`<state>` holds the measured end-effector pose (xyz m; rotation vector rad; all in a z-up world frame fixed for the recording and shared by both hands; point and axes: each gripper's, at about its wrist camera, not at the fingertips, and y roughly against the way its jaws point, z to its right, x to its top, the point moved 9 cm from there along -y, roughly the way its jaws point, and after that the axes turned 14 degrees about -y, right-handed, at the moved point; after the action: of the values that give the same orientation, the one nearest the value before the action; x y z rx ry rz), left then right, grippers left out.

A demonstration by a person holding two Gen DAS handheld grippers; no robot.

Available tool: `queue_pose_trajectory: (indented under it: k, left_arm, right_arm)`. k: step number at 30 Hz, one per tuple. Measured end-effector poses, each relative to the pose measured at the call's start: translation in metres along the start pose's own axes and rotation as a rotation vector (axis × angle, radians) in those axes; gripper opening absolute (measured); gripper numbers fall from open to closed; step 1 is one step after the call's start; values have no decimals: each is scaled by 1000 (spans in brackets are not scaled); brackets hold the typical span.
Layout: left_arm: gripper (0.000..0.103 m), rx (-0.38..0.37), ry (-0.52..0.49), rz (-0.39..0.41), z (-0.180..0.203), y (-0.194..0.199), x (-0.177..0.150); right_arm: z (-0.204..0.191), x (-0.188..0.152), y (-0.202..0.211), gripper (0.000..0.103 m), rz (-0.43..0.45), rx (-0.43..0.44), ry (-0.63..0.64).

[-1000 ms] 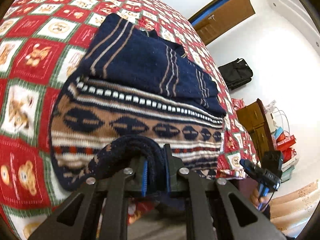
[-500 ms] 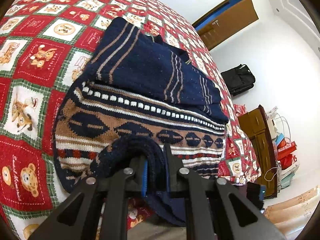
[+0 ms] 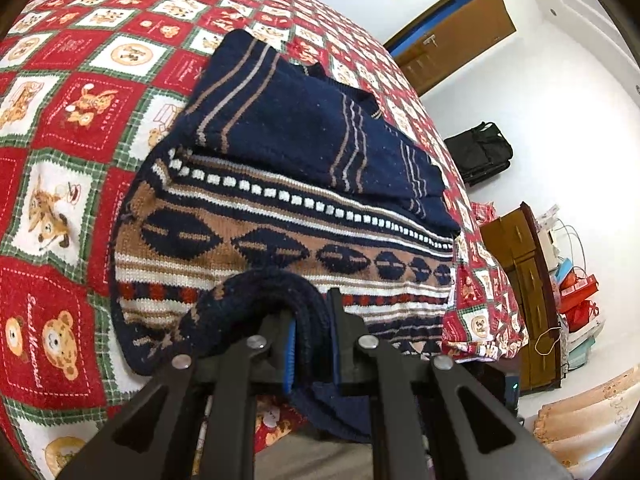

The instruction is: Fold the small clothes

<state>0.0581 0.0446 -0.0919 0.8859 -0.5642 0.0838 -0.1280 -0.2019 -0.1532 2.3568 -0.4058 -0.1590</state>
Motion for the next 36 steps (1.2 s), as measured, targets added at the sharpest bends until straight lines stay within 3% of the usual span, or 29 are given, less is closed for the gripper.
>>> queue_pose_trajectory:
  k: [5, 9, 13, 16, 17, 19, 20, 21, 23, 24, 25, 26, 27, 29, 31, 33, 36]
  left_arm:
    - [14, 4, -13, 24, 4, 14, 15]
    - [14, 12, -10, 53, 3, 19, 34]
    - [14, 10, 37, 75, -12, 12, 65]
    - [14, 54, 104, 106, -43, 3, 91]
    - [15, 41, 124, 96, -54, -3, 96]
    - [20, 24, 166, 56, -70, -13, 97]
    - [20, 27, 175, 49, -77, -13, 97]
    - [23, 38, 162, 58, -80, -10, 97]
    - [30, 98, 78, 85, -85, 4, 97]
    - [40, 129, 35, 102, -86, 13, 96]
    - [51, 150, 7, 121, -88, 21, 95]
    - [54, 181, -24, 154, -89, 32, 93]
    - [59, 199, -44, 180, -89, 38, 92]
    - [60, 228, -114, 227, -83, 48, 86]
    - [60, 225, -192, 237, -72, 43, 84]
    - [69, 237, -290, 208, -58, 25, 77]
    - [71, 344, -409, 143, -52, -7, 79]
  right_arm:
    - [-40, 41, 29, 8, 87, 143, 2]
    - [-53, 112, 55, 8, 221, 235, -80]
    - [-30, 183, 63, 8, 388, 185, -185]
    - [-11, 202, 57, 11, 423, 163, -260]
    - [-5, 203, 53, 16, 413, 166, -295]
    - [1, 199, 53, 41, 435, 176, -310]
    - [2, 195, 59, 69, 462, 184, -293]
    - [1, 190, 65, 87, 497, 201, -281]
    - [1, 181, 82, 89, 537, 253, -274]
    - [3, 178, 91, 89, 545, 262, -261]
    - [0, 173, 98, 89, 573, 242, -230]
    - [1, 172, 102, 89, 598, 209, -204]
    - [-3, 168, 110, 89, 654, 110, -135]
    - [-10, 165, 115, 89, 706, -31, -31]
    - [-21, 164, 113, 89, 717, -116, 53]
    - [-24, 169, 106, 89, 713, -200, 118]
    - [-21, 178, 91, 89, 705, -291, 156]
